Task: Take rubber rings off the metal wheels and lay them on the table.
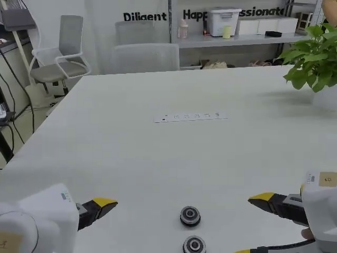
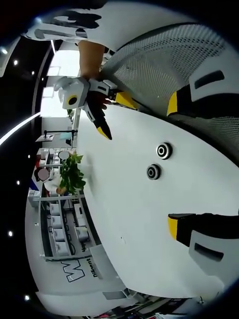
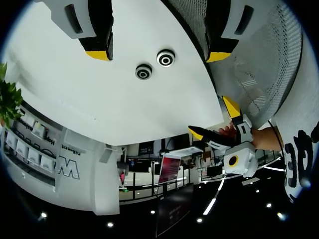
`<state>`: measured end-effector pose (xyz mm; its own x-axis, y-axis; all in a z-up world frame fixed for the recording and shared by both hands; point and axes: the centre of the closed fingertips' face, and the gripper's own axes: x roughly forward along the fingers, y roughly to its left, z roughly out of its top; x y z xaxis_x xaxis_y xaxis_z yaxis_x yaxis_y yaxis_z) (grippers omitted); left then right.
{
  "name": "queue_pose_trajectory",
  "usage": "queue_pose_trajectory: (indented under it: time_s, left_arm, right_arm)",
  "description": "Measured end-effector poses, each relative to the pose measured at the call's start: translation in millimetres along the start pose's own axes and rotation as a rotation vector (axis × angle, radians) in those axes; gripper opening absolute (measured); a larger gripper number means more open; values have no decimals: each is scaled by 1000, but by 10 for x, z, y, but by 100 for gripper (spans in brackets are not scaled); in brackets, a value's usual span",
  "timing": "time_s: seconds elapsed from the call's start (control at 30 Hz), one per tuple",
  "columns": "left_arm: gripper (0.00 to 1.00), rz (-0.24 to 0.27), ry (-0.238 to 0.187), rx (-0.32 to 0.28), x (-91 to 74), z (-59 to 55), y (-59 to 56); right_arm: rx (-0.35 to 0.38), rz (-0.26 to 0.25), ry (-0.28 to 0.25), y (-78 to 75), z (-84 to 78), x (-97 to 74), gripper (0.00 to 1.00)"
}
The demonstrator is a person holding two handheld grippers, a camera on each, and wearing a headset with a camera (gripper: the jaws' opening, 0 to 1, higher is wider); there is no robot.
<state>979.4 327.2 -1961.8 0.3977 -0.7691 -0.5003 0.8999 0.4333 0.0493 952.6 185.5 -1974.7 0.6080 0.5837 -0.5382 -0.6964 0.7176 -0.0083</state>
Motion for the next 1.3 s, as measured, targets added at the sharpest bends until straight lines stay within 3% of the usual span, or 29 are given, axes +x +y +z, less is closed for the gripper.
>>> queue_pose_trajectory:
  time_s: [0.57, 1.3]
  left_arm:
    - [72, -3, 22, 30, 7, -28, -10]
    - [71, -21, 22, 11, 7, -32, -36]
  right_arm:
    - [-6, -3, 10, -7, -14, -2, 70]
    - [-13, 5, -9, 6, 36, -8, 69]
